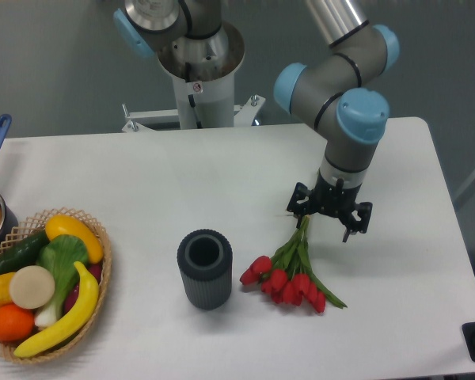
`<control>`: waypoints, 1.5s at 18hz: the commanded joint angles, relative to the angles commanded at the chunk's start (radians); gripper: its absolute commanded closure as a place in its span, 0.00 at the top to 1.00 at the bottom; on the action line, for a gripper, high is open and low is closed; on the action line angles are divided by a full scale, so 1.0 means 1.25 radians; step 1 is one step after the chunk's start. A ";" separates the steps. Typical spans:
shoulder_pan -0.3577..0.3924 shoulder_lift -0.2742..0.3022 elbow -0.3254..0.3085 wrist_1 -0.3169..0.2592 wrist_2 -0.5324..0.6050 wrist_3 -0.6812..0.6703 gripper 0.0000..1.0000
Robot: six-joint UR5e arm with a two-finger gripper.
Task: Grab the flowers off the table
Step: 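Move the open gripper down over the tulip stems near the twine, then lower the gripper onto the stems and close it around them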
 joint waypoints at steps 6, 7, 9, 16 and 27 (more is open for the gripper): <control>-0.015 -0.036 0.001 0.002 0.000 0.000 1.00; -0.016 -0.041 0.000 0.002 0.000 0.000 1.00; -0.016 -0.048 -0.001 0.001 0.000 0.000 1.00; -0.022 -0.068 -0.001 0.002 0.000 0.011 1.00; -0.028 -0.072 0.004 0.004 0.001 0.010 0.62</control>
